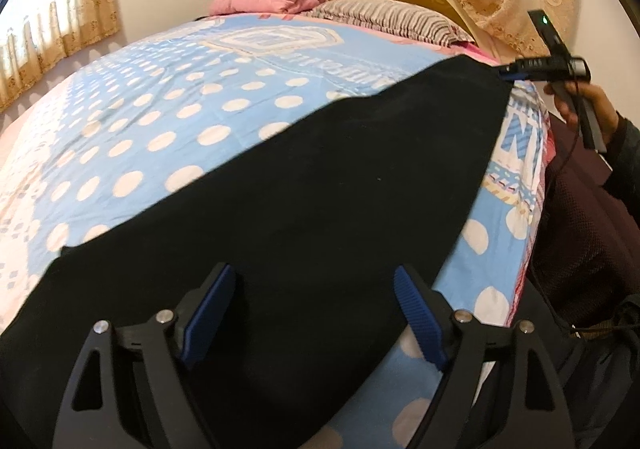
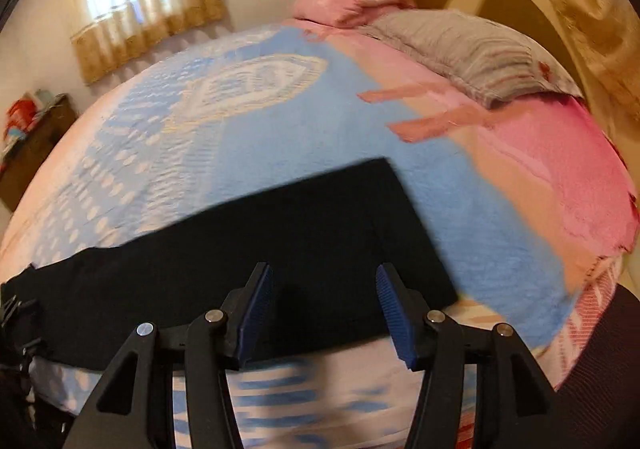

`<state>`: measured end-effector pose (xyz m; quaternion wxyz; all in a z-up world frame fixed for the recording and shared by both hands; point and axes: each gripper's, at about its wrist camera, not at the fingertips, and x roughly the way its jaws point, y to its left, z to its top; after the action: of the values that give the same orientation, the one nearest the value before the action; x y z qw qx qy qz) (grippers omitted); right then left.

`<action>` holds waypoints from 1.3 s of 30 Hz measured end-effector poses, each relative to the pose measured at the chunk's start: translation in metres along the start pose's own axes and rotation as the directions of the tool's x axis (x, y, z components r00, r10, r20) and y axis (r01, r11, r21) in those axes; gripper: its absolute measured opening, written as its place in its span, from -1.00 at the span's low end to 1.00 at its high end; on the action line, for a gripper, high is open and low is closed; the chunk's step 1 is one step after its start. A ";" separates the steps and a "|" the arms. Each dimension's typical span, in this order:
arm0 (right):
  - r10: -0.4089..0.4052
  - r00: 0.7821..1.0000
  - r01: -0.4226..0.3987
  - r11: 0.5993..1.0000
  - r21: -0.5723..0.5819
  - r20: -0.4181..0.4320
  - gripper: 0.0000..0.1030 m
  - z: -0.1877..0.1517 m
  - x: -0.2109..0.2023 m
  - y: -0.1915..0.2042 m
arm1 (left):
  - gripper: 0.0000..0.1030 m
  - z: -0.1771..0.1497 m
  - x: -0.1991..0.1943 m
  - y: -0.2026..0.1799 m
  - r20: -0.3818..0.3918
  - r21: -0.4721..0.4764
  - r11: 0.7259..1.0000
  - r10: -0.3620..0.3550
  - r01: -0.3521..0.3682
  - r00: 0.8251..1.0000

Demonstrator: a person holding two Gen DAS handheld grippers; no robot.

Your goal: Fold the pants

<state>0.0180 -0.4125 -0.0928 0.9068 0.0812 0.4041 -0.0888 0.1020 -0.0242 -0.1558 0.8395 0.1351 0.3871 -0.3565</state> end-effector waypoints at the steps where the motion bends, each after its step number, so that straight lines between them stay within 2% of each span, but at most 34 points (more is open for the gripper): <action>1: 0.044 0.999 -0.044 0.999 -0.017 0.022 0.08 0.001 -0.005 0.014 | 0.64 -0.002 -0.005 0.004 0.008 -0.007 1.000 0.011 -0.011 1.000; 4: 0.149 0.989 -0.146 0.984 -0.097 0.023 0.08 0.003 -0.006 0.062 | 0.64 -0.008 -0.016 0.020 0.018 -0.049 0.998 0.035 -0.034 0.999; 6: 0.250 0.968 -0.250 0.952 -0.178 -0.020 0.08 0.002 0.004 0.107 | 0.64 -0.012 -0.018 0.028 0.013 -0.079 0.996 0.051 -0.049 0.999; 10: 0.352 0.930 -0.368 0.888 -0.276 -0.108 0.08 -0.010 0.032 0.182 | 0.64 -0.024 -0.020 0.040 0.002 -0.138 0.988 0.069 -0.068 0.998; 13: 0.354 0.915 -0.400 0.860 -0.318 -0.196 0.08 -0.031 0.057 0.214 | 0.64 -0.031 -0.024 0.041 0.012 -0.143 0.986 0.087 -0.085 0.996; 15: 0.320 0.908 -0.401 0.849 -0.343 -0.270 0.08 -0.051 0.070 0.228 | 0.64 -0.034 -0.026 0.040 0.014 -0.134 0.986 0.106 -0.103 0.994; 17: 0.274 0.932 -0.354 0.833 -0.426 -0.238 0.09 -0.064 0.062 0.236 | 0.64 -0.038 -0.029 0.042 0.019 -0.127 0.985 0.120 -0.116 0.993; 19: 0.260 0.933 -0.348 0.827 -0.442 -0.249 0.09 -0.067 0.056 0.240 | 0.65 -0.043 -0.031 0.046 0.019 -0.130 0.983 0.134 -0.130 0.991; 23: 0.370 0.902 -0.430 0.814 -0.390 -0.223 0.09 -0.061 0.042 0.249 | 0.65 -0.049 -0.031 0.053 0.034 -0.156 0.980 0.129 -0.123 0.991; 24: 0.369 0.896 -0.440 0.810 -0.387 -0.248 0.09 -0.064 0.047 0.253 | 0.66 -0.049 -0.031 0.052 0.036 -0.156 0.980 0.132 -0.124 0.991; 25: 0.331 0.898 -0.428 0.808 -0.405 -0.289 0.10 -0.071 0.057 0.261 | 0.65 -0.049 -0.031 0.052 0.034 -0.156 0.979 0.139 -0.132 0.990; 26: 0.301 0.918 -0.389 0.802 -0.452 -0.257 0.10 -0.077 0.056 0.266 | 0.65 -0.048 -0.033 0.051 0.033 -0.158 0.977 0.147 -0.140 0.989; 28: 0.278 0.936 -0.351 0.781 -0.517 -0.217 0.10 -0.084 0.051 0.276 | 0.65 -0.049 -0.042 0.053 0.046 -0.168 0.973 0.168 -0.158 0.985; 31: 0.336 0.914 -0.405 0.749 -0.523 -0.227 0.10 -0.087 0.041 0.281 | 0.66 -0.055 -0.068 0.071 0.073 -0.194 0.949 0.265 -0.247 0.961; 33: 0.342 0.917 -0.398 0.748 -0.531 -0.206 0.10 -0.087 0.038 0.282 | 0.65 -0.062 -0.088 0.093 0.070 -0.229 0.925 0.326 -0.303 0.943; 36: 0.354 0.922 -0.381 0.757 -0.531 -0.158 0.10 -0.084 0.033 0.283 | 0.65 -0.077 -0.120 0.135 0.032 -0.294 0.856 0.453 -0.425 0.891; 37: 0.361 0.920 -0.386 0.758 -0.525 -0.155 0.10 -0.082 0.032 0.283 | 0.65 -0.086 -0.132 0.153 0.002 -0.323 0.820 0.500 -0.472 0.866; 39: 0.375 0.914 -0.398 0.761 -0.513 -0.154 0.10 -0.080 0.033 0.284 | 0.65 -0.100 -0.147 0.178 -0.039 -0.369 0.764 0.556 -0.529 0.830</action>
<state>0.0465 -0.1224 -0.1492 0.8830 -0.0908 0.4059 0.2176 0.1066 0.2251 -0.1210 0.9301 0.0701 0.3598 -0.0248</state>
